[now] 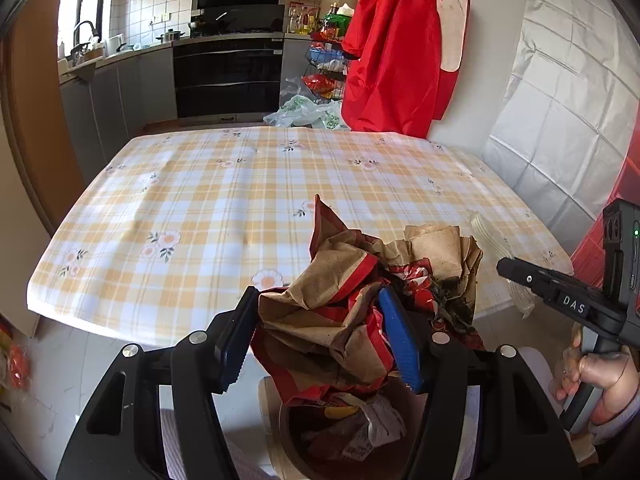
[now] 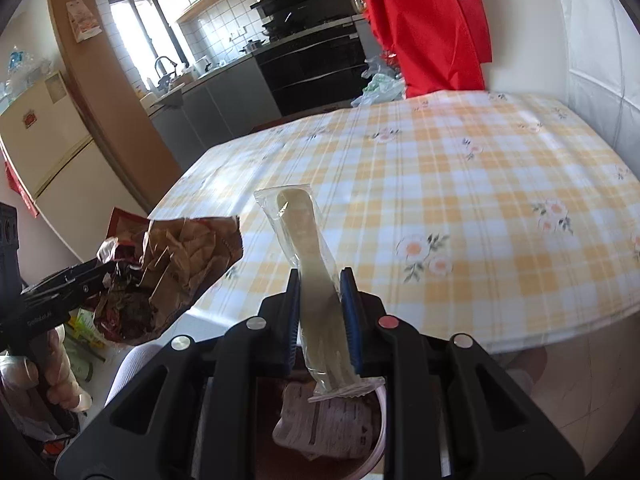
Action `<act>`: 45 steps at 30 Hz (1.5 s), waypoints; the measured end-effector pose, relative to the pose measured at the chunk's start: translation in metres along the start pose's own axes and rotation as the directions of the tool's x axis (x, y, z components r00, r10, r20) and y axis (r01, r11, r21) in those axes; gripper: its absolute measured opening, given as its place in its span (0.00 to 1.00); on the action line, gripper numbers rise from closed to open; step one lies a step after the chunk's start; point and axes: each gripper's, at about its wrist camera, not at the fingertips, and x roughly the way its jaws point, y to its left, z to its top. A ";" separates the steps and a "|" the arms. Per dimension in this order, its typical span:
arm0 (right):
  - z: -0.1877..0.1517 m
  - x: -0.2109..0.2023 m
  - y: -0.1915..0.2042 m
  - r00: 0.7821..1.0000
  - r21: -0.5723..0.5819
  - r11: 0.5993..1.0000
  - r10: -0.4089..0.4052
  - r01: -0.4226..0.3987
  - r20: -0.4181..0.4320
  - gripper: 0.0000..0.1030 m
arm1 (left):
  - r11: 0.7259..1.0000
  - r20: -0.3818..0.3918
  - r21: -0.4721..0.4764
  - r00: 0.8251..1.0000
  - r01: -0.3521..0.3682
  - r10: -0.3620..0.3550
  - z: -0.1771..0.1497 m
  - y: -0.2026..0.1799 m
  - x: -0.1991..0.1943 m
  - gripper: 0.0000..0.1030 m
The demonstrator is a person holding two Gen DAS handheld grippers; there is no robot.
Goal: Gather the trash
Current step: 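Drop the plastic strip into the bin with the right tool while the left holds the paper, then lower the brown paper wrapper into the bin and open the left tool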
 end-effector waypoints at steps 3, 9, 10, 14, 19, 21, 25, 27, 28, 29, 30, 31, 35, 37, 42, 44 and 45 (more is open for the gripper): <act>-0.019 0.003 0.008 0.998 -0.002 1.000 0.021 -0.021 -0.059 0.22 | 1.000 0.008 -0.010 1.000 -0.015 0.015 -0.014 0.003 -0.013 0.59; -0.047 0.009 0.023 0.989 -0.006 0.999 0.044 -0.045 -0.142 0.23 | 0.998 -0.014 -0.050 1.000 -0.024 0.023 -0.043 0.011 -0.024 0.59; -0.049 0.011 0.024 0.987 -0.005 0.999 0.048 -0.050 -0.152 0.23 | 0.998 -0.018 -0.053 1.000 -0.024 0.024 -0.046 0.012 -0.025 0.59; -0.051 0.016 0.028 0.984 -0.002 0.998 0.064 -0.066 -0.167 0.29 | 0.998 -0.027 -0.061 0.999 -0.032 0.031 -0.054 0.017 -0.026 0.59; -0.048 0.017 0.030 0.989 -0.029 0.999 0.027 -0.031 -0.144 0.32 | 0.997 -0.047 -0.069 0.998 -0.041 0.038 -0.057 0.022 -0.019 0.59; -0.046 0.013 0.031 0.994 -0.059 0.998 -0.014 0.007 -0.111 0.36 | 0.998 -0.063 -0.056 0.997 -0.042 0.039 -0.059 0.019 -0.013 0.60; -0.041 0.003 0.025 0.997 -0.068 0.995 -0.079 0.078 -0.023 0.57 | 0.999 -0.119 -0.033 0.992 -0.035 0.031 -0.066 0.012 0.002 0.60; -0.038 -0.001 0.020 0.994 -0.052 0.993 -0.105 0.106 0.015 0.65 | 0.999 -0.148 -0.021 0.989 -0.029 0.025 -0.070 0.009 0.010 0.60; -0.037 -0.004 0.016 0.993 -0.042 0.992 -0.114 0.115 0.032 0.68 | 1.000 -0.161 -0.015 0.987 -0.023 0.020 -0.071 0.006 0.013 0.61; -0.036 -0.005 0.013 0.992 -0.032 0.992 -0.122 0.123 0.044 0.70 | 1.000 -0.171 -0.008 0.985 -0.018 0.016 -0.073 0.004 0.015 0.61; -0.035 -0.007 0.011 0.990 -0.024 0.991 -0.130 0.131 0.051 0.71 | 1.000 -0.181 -0.001 0.983 -0.014 0.014 -0.074 0.001 0.018 0.61; -0.035 -0.008 0.008 0.989 -0.016 0.990 -0.136 0.138 0.058 0.72 | 1.000 -0.190 0.007 0.982 -0.010 0.011 -0.076 -0.001 0.021 0.62; -0.035 -0.009 0.000 0.987 0.003 0.989 -0.145 0.145 0.069 0.72 | 1.000 -0.224 0.029 0.975 0.009 -0.003 -0.080 -0.011 0.030 0.63; -0.036 -0.008 -0.002 0.986 0.009 0.989 -0.149 0.149 0.069 0.72 | 0.999 -0.236 0.039 0.972 0.020 -0.011 -0.082 -0.014 0.034 0.63; -0.037 -0.008 -0.007 0.988 0.024 0.990 -0.138 0.136 0.071 0.74 | 0.998 -0.266 0.054 0.964 0.030 -0.015 -0.086 -0.020 0.042 0.66; -0.038 -0.007 -0.007 0.988 0.025 0.991 -0.135 0.133 0.069 0.76 | 0.998 -0.288 0.055 0.957 0.040 -0.022 -0.087 -0.021 0.046 0.70; -0.038 -0.007 -0.006 0.989 0.024 0.991 -0.132 0.131 0.067 0.76 | 0.998 -0.298 0.056 0.954 0.042 -0.024 -0.088 -0.022 0.049 0.72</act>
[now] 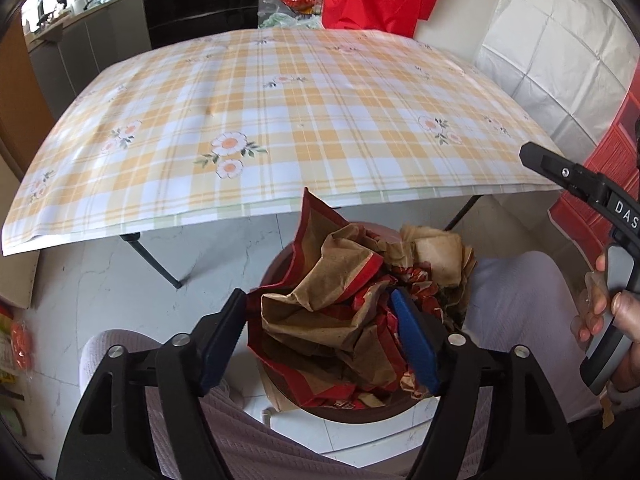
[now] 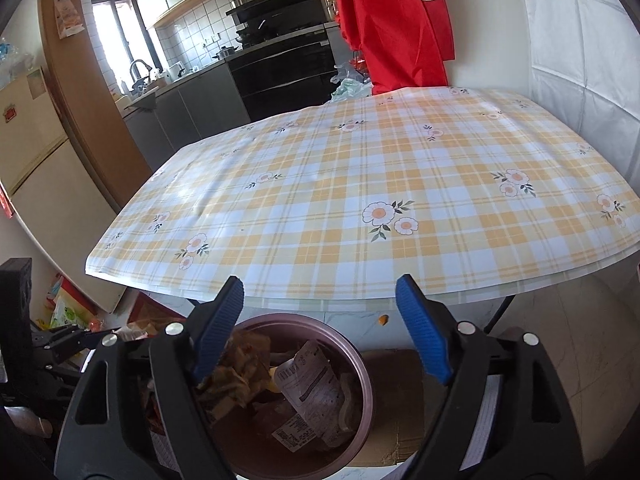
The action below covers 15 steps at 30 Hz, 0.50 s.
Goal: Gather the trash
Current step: 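Lower the brown paper wrapper into the bin and open the left tool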
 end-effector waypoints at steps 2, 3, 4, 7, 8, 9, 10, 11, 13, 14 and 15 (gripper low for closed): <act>0.000 0.001 0.001 1.000 -0.005 1.000 0.001 -0.001 -0.003 0.77 | 1.000 -0.012 0.004 1.000 -0.003 0.003 0.000 -0.002 0.003 0.74; 0.000 0.001 0.001 1.000 -0.006 1.000 0.002 -0.002 -0.004 0.77 | 1.000 -0.016 0.004 1.000 -0.001 0.001 0.000 -0.002 0.004 0.76; 0.000 0.000 0.002 1.000 -0.005 1.000 0.002 -0.002 -0.005 0.77 | 1.000 -0.017 0.003 1.000 0.000 0.000 -0.001 -0.002 0.005 0.76; -0.001 0.001 0.002 1.000 -0.002 1.000 0.003 -0.003 -0.008 0.81 | 1.000 -0.007 -0.006 1.000 0.004 -0.004 0.000 0.000 0.003 0.80; -0.001 0.001 0.003 1.000 -0.002 1.000 0.002 -0.002 -0.009 0.83 | 1.000 -0.005 -0.008 1.000 0.004 -0.004 0.000 0.000 0.002 0.81; -0.001 0.001 0.003 1.000 -0.002 1.000 0.002 -0.003 -0.008 0.84 | 1.000 -0.003 -0.011 1.000 0.006 -0.006 0.000 0.001 0.002 0.82; -0.001 0.001 0.003 1.000 -0.002 1.000 0.001 -0.001 -0.007 0.86 | 1.000 -0.002 -0.012 1.000 0.006 -0.006 0.000 0.001 0.002 0.82; -0.001 0.001 0.003 1.000 -0.004 1.000 0.001 -0.001 -0.007 0.88 | 1.000 -0.001 -0.012 1.000 0.004 -0.004 0.000 0.001 0.001 0.82; 0.001 0.000 0.004 1.000 -0.013 1.000 -0.006 0.006 -0.006 0.90 | 1.000 0.005 -0.015 1.000 0.003 -0.003 0.001 0.002 -0.001 0.82; 0.003 -0.001 0.006 1.000 -0.021 1.000 -0.011 0.011 -0.006 0.92 | 1.000 0.012 -0.017 1.000 -0.001 0.001 0.002 0.003 -0.003 0.83; 0.005 -0.002 0.007 1.000 -0.030 0.999 -0.016 0.016 -0.007 0.92 | 1.000 0.020 -0.018 1.000 -0.002 0.003 0.003 0.003 -0.005 0.83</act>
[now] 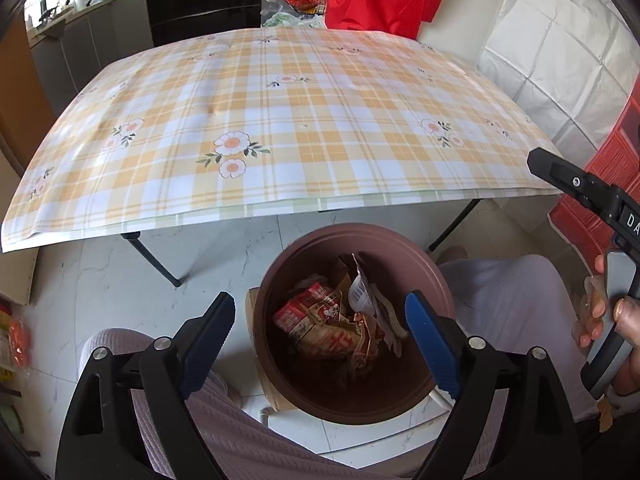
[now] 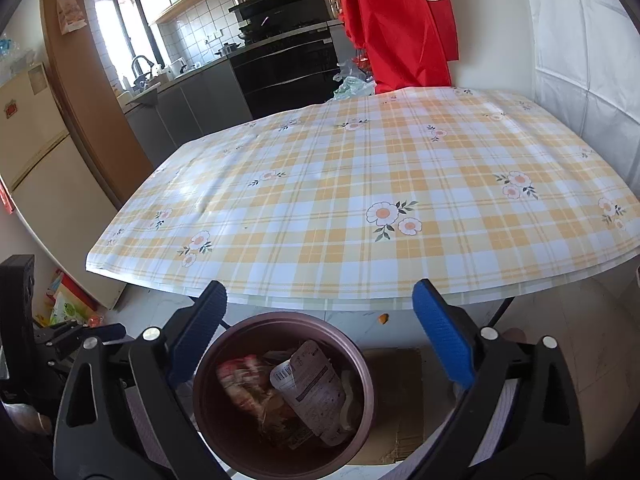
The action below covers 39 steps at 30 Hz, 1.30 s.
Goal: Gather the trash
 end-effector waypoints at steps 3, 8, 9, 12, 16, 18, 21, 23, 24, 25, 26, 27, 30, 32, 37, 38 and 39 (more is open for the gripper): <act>0.017 -0.012 0.005 1.000 -0.039 0.999 -0.015 0.015 0.023 0.94 | 1.000 0.044 -0.004 0.999 -0.016 0.016 0.012 0.003 -0.014 0.85; 0.065 -0.050 0.012 0.993 -0.075 0.997 -0.020 0.029 0.113 0.94 | 0.999 0.195 -0.021 0.980 -0.044 0.048 0.052 0.006 -0.059 0.91; 0.073 -0.058 0.012 0.991 -0.075 0.997 -0.024 0.034 0.131 0.94 | 0.998 0.227 -0.015 0.972 -0.056 0.058 0.060 0.005 -0.069 0.91; 0.100 -0.085 0.015 0.981 -0.086 0.992 -0.073 0.090 0.182 0.94 | 0.995 0.330 -0.005 0.939 -0.099 0.095 0.081 0.003 -0.103 0.93; 0.125 -0.119 0.015 0.969 -0.081 0.992 -0.071 0.093 0.236 0.94 | 0.990 0.444 -0.016 0.887 -0.138 0.131 0.104 0.002 -0.148 0.94; 0.134 -0.134 0.017 0.964 -0.086 0.992 -0.071 0.096 0.258 0.94 | 0.989 0.478 -0.015 0.868 -0.147 0.136 0.111 0.001 -0.166 0.94; 0.140 -0.150 0.023 0.954 -0.100 0.988 -0.084 0.117 0.289 0.94 | 0.988 0.526 -0.005 0.840 -0.152 0.132 0.118 -0.002 -0.189 0.94; 0.143 -0.156 0.026 0.950 -0.105 0.987 -0.089 0.125 0.298 0.94 | 0.989 0.546 -0.004 0.828 -0.150 0.128 0.121 -0.005 -0.200 0.94; 0.143 -0.158 0.028 0.950 -0.106 0.986 -0.089 0.126 0.299 0.94 | 0.989 0.557 -0.006 0.821 -0.150 0.128 0.123 -0.006 -0.206 0.94; 0.143 -0.160 0.030 0.950 -0.108 0.986 -0.088 0.125 0.300 0.94 | 0.989 0.566 -0.009 0.815 -0.150 0.128 0.124 -0.006 -0.211 0.94; 0.143 -0.161 0.031 0.950 -0.110 0.986 -0.087 0.125 0.301 0.94 | 0.988 0.576 -0.013 0.807 -0.151 0.131 0.125 -0.008 -0.216 0.94; 0.143 -0.161 0.033 0.950 -0.113 0.986 -0.087 0.126 0.300 0.94 | 0.988 0.583 -0.014 0.802 -0.152 0.131 0.124 -0.009 -0.220 0.94; 0.141 -0.161 0.038 0.951 -0.126 0.983 -0.088 0.130 0.296 0.94 | 0.988 0.593 -0.015 0.794 -0.154 0.132 0.125 -0.013 -0.227 0.94; 0.141 -0.161 0.041 0.951 -0.131 0.982 -0.089 0.133 0.295 0.94 | 0.988 0.593 -0.015 0.794 -0.156 0.135 0.125 -0.014 -0.227 0.94; 0.141 -0.160 0.042 0.952 -0.125 0.983 -0.092 0.133 0.293 0.94 | 0.988 0.590 -0.029 0.795 -0.153 0.140 0.126 -0.014 -0.228 0.94; 0.142 -0.159 0.042 0.952 -0.125 0.983 -0.094 0.135 0.292 0.94 | 0.988 0.588 -0.032 0.796 -0.152 0.142 0.125 -0.012 -0.229 0.94; 0.142 -0.159 0.041 0.952 -0.125 0.983 -0.095 0.136 0.290 0.94 | 0.988 0.586 -0.036 0.797 -0.153 0.145 0.125 -0.012 -0.228 0.94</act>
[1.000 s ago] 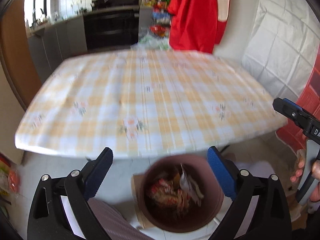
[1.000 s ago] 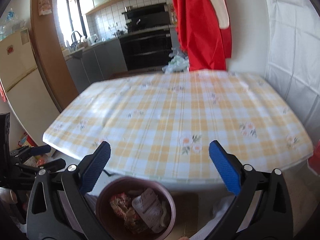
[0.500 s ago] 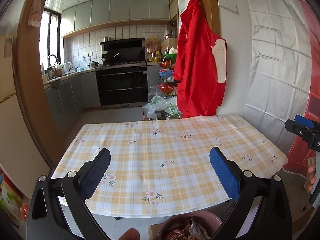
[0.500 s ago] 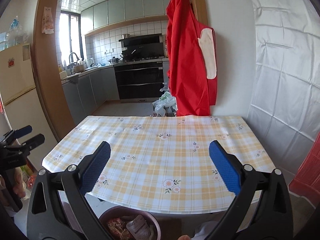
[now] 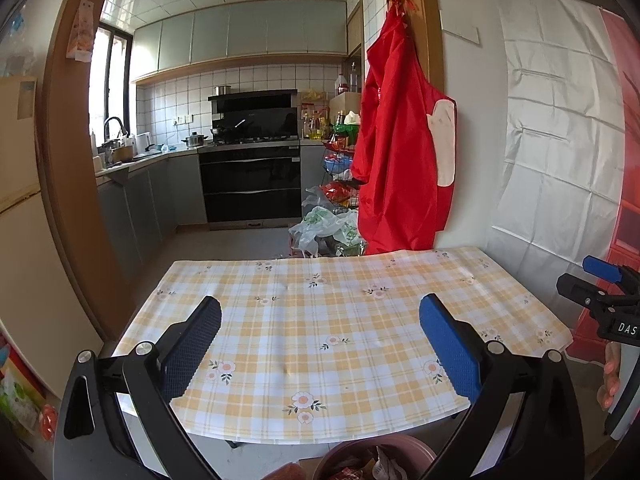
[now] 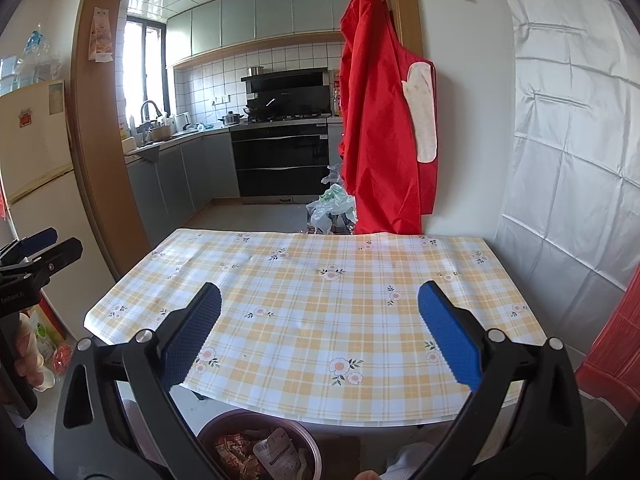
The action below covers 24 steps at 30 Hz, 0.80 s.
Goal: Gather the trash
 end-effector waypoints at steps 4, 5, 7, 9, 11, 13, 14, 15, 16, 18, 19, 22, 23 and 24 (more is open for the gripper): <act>0.000 0.000 -0.001 1.000 0.001 1.000 -0.003 0.003 -0.003 0.94 | 1.000 -0.008 -0.003 1.000 -0.013 0.013 0.000 0.001 0.002 0.94; 0.000 0.000 -0.001 1.000 0.002 1.000 -0.003 0.003 -0.003 0.94 | 1.000 -0.011 -0.003 1.000 -0.014 0.014 0.000 0.001 0.002 0.94; 0.000 0.001 -0.001 1.000 0.002 1.000 -0.005 0.005 -0.006 0.94 | 1.000 -0.014 -0.005 1.000 -0.019 0.019 0.000 0.001 0.003 0.94; -0.001 0.001 -0.001 1.000 0.003 1.000 -0.006 0.006 -0.007 0.94 | 1.000 -0.015 -0.003 1.000 -0.027 0.027 0.000 0.001 0.004 0.94; -0.001 0.001 -0.001 1.000 0.001 1.000 -0.006 0.006 -0.009 0.94 | 1.000 -0.017 -0.002 0.999 -0.031 0.030 0.000 0.001 0.004 0.94; -0.001 0.002 -0.001 1.000 -0.002 1.000 -0.009 0.009 -0.011 0.94 | 0.999 -0.020 -0.004 0.999 -0.034 0.034 0.000 0.002 0.005 0.94; -0.001 0.002 -0.001 1.000 -0.002 1.000 -0.010 0.010 -0.013 0.94 | 0.999 -0.022 -0.004 0.999 -0.034 0.034 0.000 0.002 0.005 0.94; -0.001 0.003 -0.001 1.000 -0.001 1.000 -0.010 0.010 -0.014 0.94 | 0.999 -0.022 -0.005 0.999 -0.034 0.034 0.000 0.002 0.005 0.94; -0.002 0.003 -0.001 1.000 0.000 1.000 -0.011 0.011 -0.014 0.94 | 0.999 -0.022 -0.004 0.999 -0.035 0.035 0.000 0.003 0.005 0.94; -0.001 0.003 -0.001 1.000 -0.002 1.000 -0.010 0.010 -0.013 0.94 | 0.999 -0.022 -0.001 0.999 -0.034 0.034 0.000 0.002 0.004 0.94; -0.001 0.003 -0.001 1.000 -0.002 1.000 -0.009 0.009 -0.013 0.94 | 0.999 -0.022 -0.002 0.999 -0.034 0.034 0.000 0.002 0.005 0.94; -0.002 0.003 -0.001 1.000 -0.005 1.000 -0.011 0.011 -0.016 0.94 | 0.999 -0.023 -0.004 0.999 -0.037 0.036 -0.001 0.003 0.005 0.94; -0.003 0.004 -0.002 1.000 -0.005 1.000 -0.012 0.012 -0.018 0.94 | 0.999 -0.024 -0.005 0.999 -0.037 0.037 -0.001 0.003 0.005 0.94; -0.004 0.005 -0.002 1.000 -0.005 1.000 -0.013 0.013 -0.019 0.94 | 0.999 -0.024 -0.004 0.999 -0.038 0.038 -0.001 0.003 0.005 0.94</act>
